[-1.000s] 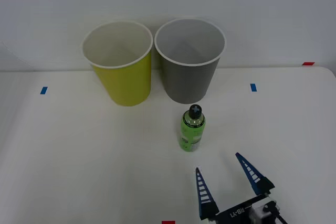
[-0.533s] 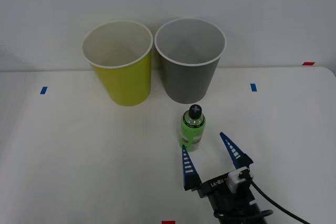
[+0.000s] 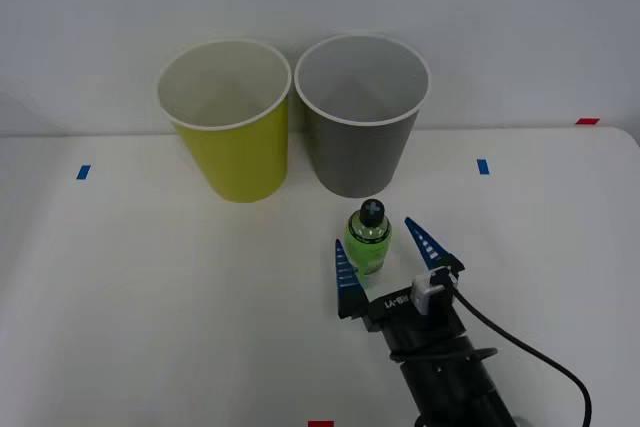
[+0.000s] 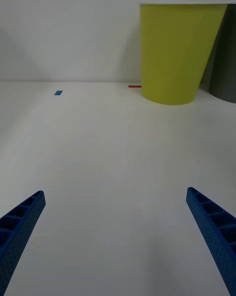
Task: Put cans in the gray bin and PET bottles in the light green bin.
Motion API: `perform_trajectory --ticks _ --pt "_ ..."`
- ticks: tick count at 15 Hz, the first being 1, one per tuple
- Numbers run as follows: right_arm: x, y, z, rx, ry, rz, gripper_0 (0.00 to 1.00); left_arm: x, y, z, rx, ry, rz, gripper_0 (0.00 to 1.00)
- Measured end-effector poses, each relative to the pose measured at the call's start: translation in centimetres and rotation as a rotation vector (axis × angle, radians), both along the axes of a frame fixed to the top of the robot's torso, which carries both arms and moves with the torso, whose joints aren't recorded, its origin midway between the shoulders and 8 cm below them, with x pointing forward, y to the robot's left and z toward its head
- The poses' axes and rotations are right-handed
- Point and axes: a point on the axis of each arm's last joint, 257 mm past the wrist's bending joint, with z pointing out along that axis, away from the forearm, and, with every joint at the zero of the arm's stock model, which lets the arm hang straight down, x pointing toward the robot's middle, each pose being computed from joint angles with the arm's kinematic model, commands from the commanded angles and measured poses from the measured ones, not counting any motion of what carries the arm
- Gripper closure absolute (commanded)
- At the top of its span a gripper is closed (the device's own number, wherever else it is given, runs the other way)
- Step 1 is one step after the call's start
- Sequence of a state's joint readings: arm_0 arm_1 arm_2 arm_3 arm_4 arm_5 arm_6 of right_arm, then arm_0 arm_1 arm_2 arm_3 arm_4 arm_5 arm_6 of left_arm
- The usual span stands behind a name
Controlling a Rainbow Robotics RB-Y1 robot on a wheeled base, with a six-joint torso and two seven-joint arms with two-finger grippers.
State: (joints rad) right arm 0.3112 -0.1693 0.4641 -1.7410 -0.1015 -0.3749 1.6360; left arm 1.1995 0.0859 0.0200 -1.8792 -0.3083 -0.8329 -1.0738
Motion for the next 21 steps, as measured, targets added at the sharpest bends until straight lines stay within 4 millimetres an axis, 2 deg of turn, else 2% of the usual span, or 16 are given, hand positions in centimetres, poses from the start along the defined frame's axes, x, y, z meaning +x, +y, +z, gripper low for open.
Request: perform_trajectory --ticks 8,10,18,21 --pt "1.8 0.6 -0.6 -0.021 0.056 0.004 0.00 0.0 0.0 0.0 0.000 0.000 0.000 0.00" --pt "2.0 0.7 -0.4 -0.014 0.055 0.005 0.96 0.0 0.0 0.0 0.000 0.000 0.000 0.00" --pt "2.1 1.2 0.0 0.025 0.068 0.012 1.00 0.0 0.0 0.0 0.000 0.000 0.000 0.00" --pt "2.7 1.8 0.3 -0.004 0.155 0.030 1.00 0.0 0.0 0.0 0.000 0.000 0.000 0.00"
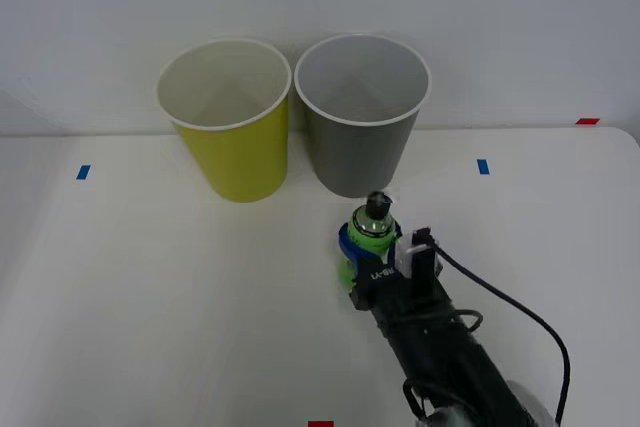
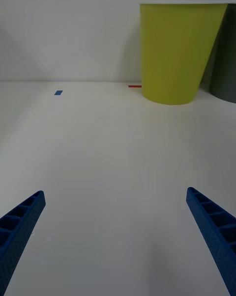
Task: Put cans in the gray bin and PET bottles in the light green bin.
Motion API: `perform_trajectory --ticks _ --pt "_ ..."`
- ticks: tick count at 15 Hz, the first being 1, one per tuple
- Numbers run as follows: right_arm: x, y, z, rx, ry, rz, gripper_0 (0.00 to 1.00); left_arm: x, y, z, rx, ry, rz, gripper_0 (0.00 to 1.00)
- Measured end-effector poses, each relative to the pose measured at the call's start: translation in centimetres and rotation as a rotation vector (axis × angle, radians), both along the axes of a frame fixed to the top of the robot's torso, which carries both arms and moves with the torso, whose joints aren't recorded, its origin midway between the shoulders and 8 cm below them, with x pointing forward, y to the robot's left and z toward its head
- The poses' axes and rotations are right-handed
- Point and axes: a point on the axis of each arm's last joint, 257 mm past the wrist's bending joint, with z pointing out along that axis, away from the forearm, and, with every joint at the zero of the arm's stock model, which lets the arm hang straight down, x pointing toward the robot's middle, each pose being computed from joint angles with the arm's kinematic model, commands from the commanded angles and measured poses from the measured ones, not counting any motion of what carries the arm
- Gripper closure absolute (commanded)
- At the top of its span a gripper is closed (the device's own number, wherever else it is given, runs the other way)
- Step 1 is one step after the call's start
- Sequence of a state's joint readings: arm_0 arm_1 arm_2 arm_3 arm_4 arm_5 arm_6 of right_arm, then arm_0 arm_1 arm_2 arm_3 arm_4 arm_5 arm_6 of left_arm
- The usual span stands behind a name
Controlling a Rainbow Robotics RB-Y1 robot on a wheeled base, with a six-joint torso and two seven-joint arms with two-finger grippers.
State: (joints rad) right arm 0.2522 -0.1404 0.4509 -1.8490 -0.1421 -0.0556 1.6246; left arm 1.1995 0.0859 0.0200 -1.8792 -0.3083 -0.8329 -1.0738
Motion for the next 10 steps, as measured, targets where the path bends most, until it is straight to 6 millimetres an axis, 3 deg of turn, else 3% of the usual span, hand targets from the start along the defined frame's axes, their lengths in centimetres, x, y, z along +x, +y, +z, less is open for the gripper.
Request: perform_trajectory --ticks 5,10 --pt "1.2 0.5 3.7 -0.085 0.057 0.042 1.00 0.0 0.0 0.0 0.000 0.000 0.000 0.00" --pt "1.3 2.6 7.1 -0.166 0.140 0.105 1.00 0.0 0.0 0.0 0.000 0.000 0.000 0.00"
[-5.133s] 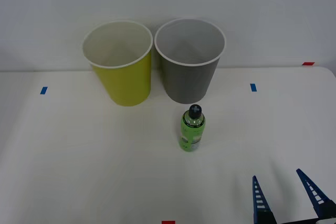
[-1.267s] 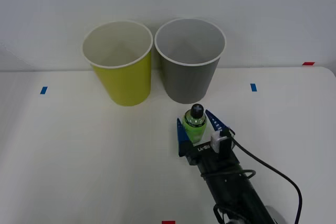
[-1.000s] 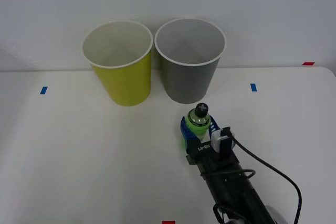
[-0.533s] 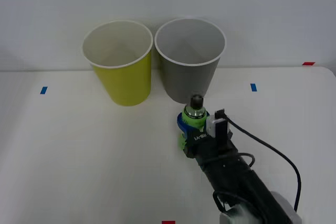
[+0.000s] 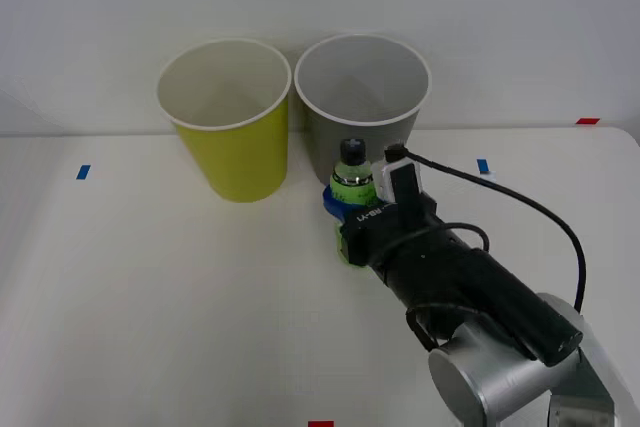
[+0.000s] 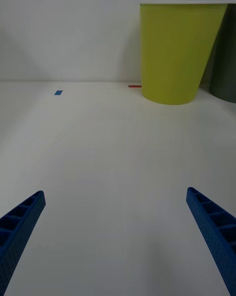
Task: Put cans in the gray bin and PET bottles in the light green bin.
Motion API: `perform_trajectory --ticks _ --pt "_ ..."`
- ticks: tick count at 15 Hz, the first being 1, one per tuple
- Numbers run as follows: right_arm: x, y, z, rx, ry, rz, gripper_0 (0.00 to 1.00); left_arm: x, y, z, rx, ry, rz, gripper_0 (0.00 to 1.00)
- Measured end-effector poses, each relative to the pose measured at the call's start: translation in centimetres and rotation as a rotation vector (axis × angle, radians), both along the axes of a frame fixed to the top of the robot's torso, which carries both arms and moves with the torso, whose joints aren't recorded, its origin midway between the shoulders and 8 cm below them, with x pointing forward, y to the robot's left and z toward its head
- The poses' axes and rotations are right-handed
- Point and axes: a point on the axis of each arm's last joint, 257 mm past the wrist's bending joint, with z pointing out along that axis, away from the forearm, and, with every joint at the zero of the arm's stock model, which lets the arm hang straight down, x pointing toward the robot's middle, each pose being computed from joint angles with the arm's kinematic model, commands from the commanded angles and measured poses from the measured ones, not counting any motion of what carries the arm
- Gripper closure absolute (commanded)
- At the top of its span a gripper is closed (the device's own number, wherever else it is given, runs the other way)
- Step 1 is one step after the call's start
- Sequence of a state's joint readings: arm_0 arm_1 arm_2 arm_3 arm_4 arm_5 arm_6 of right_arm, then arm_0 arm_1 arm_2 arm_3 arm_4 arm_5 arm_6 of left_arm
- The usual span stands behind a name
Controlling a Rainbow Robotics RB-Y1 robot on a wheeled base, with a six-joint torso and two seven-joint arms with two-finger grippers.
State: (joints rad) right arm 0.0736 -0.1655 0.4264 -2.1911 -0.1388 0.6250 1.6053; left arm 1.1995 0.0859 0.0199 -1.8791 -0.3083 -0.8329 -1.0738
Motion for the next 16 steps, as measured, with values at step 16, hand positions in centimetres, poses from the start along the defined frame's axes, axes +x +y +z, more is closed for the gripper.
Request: perform_trajectory --ticks 16 --pt "6.1 14.0 21.1 0.110 -0.140 0.345 1.00 0.0 0.0 0.0 0.000 0.000 0.000 0.00"
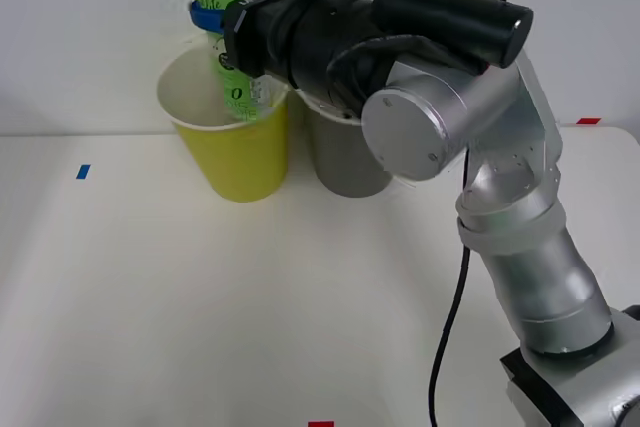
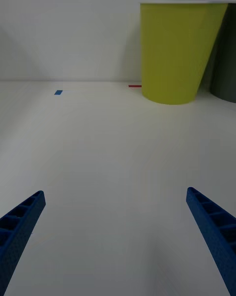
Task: Put cans in the gray bin and PET bottles in the light green bin.
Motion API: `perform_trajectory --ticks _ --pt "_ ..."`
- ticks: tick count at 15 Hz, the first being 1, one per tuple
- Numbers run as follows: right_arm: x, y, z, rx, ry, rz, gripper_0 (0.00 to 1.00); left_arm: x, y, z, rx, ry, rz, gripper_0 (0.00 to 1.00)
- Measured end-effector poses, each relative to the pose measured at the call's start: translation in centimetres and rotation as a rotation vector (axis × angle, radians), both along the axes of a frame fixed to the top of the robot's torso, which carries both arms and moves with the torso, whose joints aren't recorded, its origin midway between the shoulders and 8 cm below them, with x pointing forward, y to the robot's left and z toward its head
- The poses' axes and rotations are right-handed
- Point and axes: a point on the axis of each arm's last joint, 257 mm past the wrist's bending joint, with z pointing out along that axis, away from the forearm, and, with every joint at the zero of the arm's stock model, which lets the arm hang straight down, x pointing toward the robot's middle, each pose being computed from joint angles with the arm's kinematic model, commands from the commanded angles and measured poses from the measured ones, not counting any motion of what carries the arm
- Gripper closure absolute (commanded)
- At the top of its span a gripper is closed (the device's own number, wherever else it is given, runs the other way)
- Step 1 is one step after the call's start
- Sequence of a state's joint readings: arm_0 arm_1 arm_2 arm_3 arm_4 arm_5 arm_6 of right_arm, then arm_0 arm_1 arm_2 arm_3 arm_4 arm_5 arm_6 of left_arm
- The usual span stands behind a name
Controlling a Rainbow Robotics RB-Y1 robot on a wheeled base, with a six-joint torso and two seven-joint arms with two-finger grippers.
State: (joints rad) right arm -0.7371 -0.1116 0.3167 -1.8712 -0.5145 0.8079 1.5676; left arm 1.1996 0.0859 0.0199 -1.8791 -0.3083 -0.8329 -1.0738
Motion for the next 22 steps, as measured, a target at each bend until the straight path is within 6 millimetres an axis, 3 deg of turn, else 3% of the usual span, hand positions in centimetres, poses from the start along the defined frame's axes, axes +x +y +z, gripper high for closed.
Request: perform_trajectory --ticks 5,10,15,16,17,18,19,20,22 --pt "2.5 4.1 1.1 -0.010 -0.108 0.006 1.00 0.0 0.0 0.0 0.000 0.000 0.000 0.00" --pt "6.1 4.4 0.7 0.015 -0.200 -0.050 1.00 0.0 0.0 0.0 0.000 0.000 0.000 0.00" --pt "6.7 4.8 0.0 0.003 -0.196 -0.064 1.00 0.0 0.0 0.0 0.000 0.000 0.000 0.00" --pt "6.8 4.7 -0.1 -0.007 -0.203 -0.074 0.92 0.0 0.0 0.0 0.000 0.000 0.000 0.00" --pt "6.9 4.7 -0.1 -0.009 -0.206 -0.079 0.38 0.0 0.0 0.0 0.000 0.000 0.000 0.00" --pt "7.0 4.7 -0.2 -0.008 -0.204 -0.080 0.16 0.0 0.0 0.0 0.000 0.000 0.000 0.00" --pt "7.0 4.7 -0.2 -0.006 -0.202 -0.081 0.05 0.0 0.0 0.0 0.000 0.000 0.000 0.00" --pt "7.0 4.7 -0.2 -0.004 -0.200 -0.080 0.00 0.0 0.0 0.0 0.000 0.000 0.000 0.00" --pt "7.0 4.6 -0.4 0.009 -0.191 -0.084 0.00 0.0 0.0 0.0 0.000 0.000 0.000 0.00"
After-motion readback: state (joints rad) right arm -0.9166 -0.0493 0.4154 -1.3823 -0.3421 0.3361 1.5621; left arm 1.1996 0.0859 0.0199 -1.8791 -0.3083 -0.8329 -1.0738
